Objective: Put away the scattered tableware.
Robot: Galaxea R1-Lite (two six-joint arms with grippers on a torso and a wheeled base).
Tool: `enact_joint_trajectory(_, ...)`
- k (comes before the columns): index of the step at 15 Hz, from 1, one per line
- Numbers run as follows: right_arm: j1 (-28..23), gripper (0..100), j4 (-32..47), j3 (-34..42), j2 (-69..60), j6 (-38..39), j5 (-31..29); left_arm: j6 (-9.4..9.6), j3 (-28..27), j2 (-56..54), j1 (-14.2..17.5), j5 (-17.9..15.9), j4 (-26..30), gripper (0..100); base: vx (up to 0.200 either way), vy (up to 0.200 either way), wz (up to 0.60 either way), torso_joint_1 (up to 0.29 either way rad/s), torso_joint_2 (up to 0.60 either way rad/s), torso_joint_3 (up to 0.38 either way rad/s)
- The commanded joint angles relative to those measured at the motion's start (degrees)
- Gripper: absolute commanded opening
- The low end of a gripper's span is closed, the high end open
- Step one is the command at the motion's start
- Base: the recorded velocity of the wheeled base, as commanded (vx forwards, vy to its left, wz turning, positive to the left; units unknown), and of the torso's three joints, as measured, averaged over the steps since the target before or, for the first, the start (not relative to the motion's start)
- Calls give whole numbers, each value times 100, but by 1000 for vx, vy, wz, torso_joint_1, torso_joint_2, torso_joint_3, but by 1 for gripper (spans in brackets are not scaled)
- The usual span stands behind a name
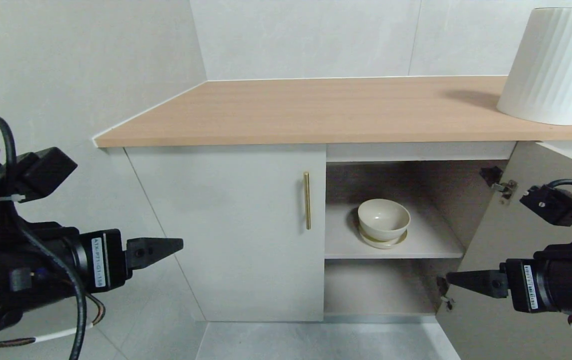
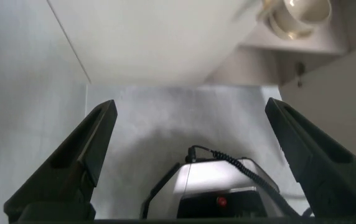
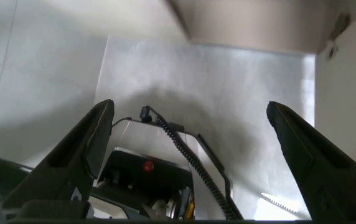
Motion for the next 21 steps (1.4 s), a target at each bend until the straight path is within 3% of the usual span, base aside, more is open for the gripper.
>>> enact_joint_trajectory(1, 19, 100, 10, -1, 6, -6, -4, -3, 15, 71, -12, 4, 1, 100, -200, 0, 0, -7, -2, 12)
enact_joint_trajectory(13, 28, 100, 19, 69, -3, -147, 5, -3, 42, 106, -30, -5, 1, 100, -200, 0, 0, 3, 3, 4)
enact_joint_trajectory(21, 28, 100, 19, 78, -109, -147, -4, 6, 68, 106, -30, -14, 1, 100, 0, 0, 0, 0, 0, 0)
